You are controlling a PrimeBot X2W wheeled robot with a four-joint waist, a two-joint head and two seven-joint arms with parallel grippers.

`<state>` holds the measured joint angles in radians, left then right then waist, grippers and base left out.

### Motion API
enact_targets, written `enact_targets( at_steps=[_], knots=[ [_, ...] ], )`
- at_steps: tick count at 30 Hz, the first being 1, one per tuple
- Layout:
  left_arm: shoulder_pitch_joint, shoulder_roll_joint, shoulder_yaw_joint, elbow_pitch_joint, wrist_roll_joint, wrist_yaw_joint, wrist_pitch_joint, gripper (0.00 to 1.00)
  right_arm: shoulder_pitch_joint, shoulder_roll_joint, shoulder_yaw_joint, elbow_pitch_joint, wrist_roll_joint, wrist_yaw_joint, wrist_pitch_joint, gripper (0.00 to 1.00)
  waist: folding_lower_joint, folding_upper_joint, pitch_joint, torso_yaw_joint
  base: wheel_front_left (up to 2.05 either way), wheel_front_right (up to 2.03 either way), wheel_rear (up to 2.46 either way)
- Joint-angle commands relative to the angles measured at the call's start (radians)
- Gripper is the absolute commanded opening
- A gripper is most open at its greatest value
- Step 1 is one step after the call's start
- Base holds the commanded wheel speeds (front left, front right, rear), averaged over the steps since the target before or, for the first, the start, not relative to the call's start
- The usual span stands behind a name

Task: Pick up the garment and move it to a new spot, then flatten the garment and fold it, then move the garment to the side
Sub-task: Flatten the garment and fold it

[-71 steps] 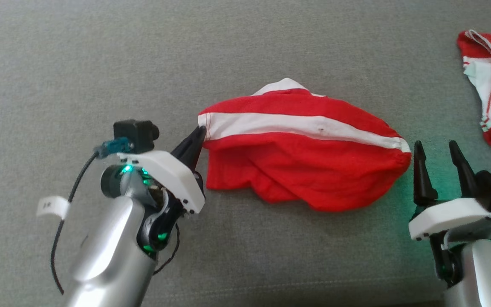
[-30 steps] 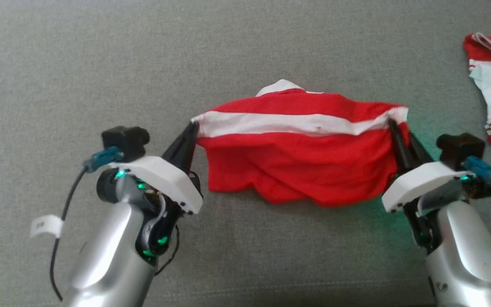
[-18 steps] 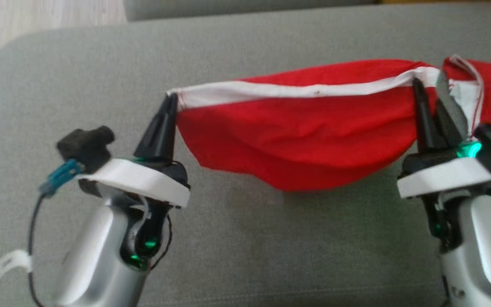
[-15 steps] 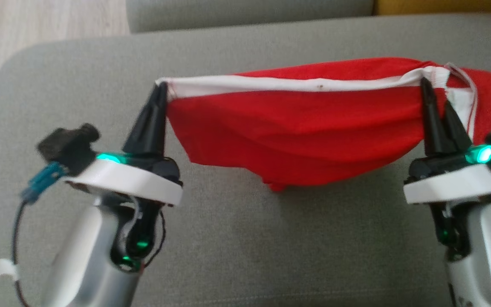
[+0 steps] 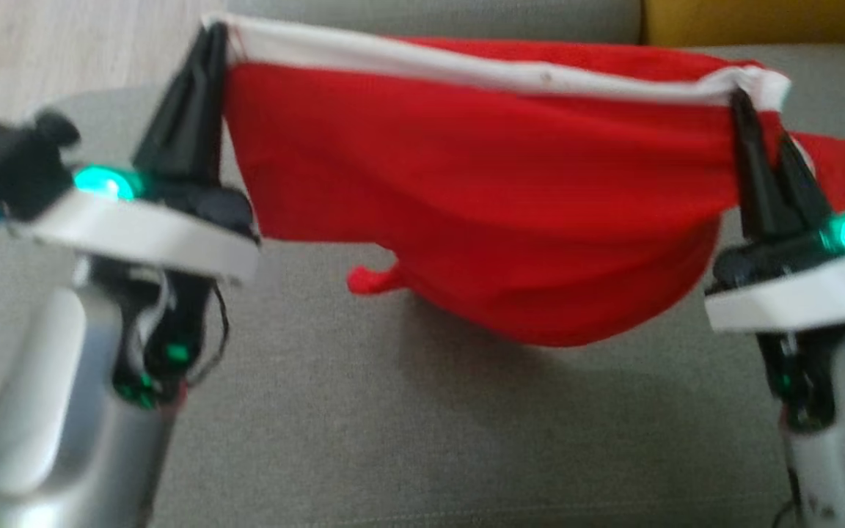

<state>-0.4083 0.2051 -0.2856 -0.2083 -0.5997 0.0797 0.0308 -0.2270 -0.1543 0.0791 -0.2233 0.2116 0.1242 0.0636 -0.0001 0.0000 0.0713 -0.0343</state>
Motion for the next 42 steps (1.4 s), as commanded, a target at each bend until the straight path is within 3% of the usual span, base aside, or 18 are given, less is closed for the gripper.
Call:
enact_targets(
  at_steps=[1,8,15,18,22,29,42],
  knots=[
    [-0.098,0.035,0.049,0.015,0.004,-0.003,0.009,0.0,-0.105,-0.025,0.03,0.012,0.005,0.007,0.003,0.0,0.0001,0.0,0.034,-0.002,0.0,0.0,0.0],
    [-0.374,0.043,0.073,0.254,0.05,-0.028,-0.044,0.0,-0.446,-0.041,0.078,0.304,-0.023,0.007,-0.088,0.0,0.0001,0.0,0.143,-0.007,0.0,0.0,0.0],
    [-0.676,0.013,0.083,0.455,0.112,-0.048,-0.207,0.0,-0.8,0.013,0.068,0.614,-0.121,0.007,-0.274,0.0,0.0001,0.0,0.251,0.009,0.0,0.0,0.0],
    [-0.733,-0.014,0.075,0.517,0.117,-0.064,-0.248,0.0,-0.872,0.043,0.038,0.717,-0.158,0.007,-0.311,0.0,0.0001,0.0,0.292,0.026,0.0,0.0,0.0],
    [-0.694,-0.054,0.052,0.562,0.114,-0.102,-0.278,0.0,-0.86,0.067,0.042,0.822,-0.168,0.007,-0.324,0.0,0.0001,0.0,0.333,0.049,0.0,0.0,0.0],
    [-0.524,-0.075,0.066,0.531,0.107,-0.142,-0.291,0.0,-0.714,0.076,0.065,0.782,-0.14,0.007,-0.325,0.0,0.0001,0.0,0.354,0.055,0.0,0.0,0.0],
    [0.001,-0.123,0.22,0.121,0.163,-0.188,-0.292,0.0,-0.246,0.057,0.101,0.409,-0.051,0.007,-0.325,0.0,0.0001,0.0,0.244,0.047,0.0,0.0,0.0]
  ],
)
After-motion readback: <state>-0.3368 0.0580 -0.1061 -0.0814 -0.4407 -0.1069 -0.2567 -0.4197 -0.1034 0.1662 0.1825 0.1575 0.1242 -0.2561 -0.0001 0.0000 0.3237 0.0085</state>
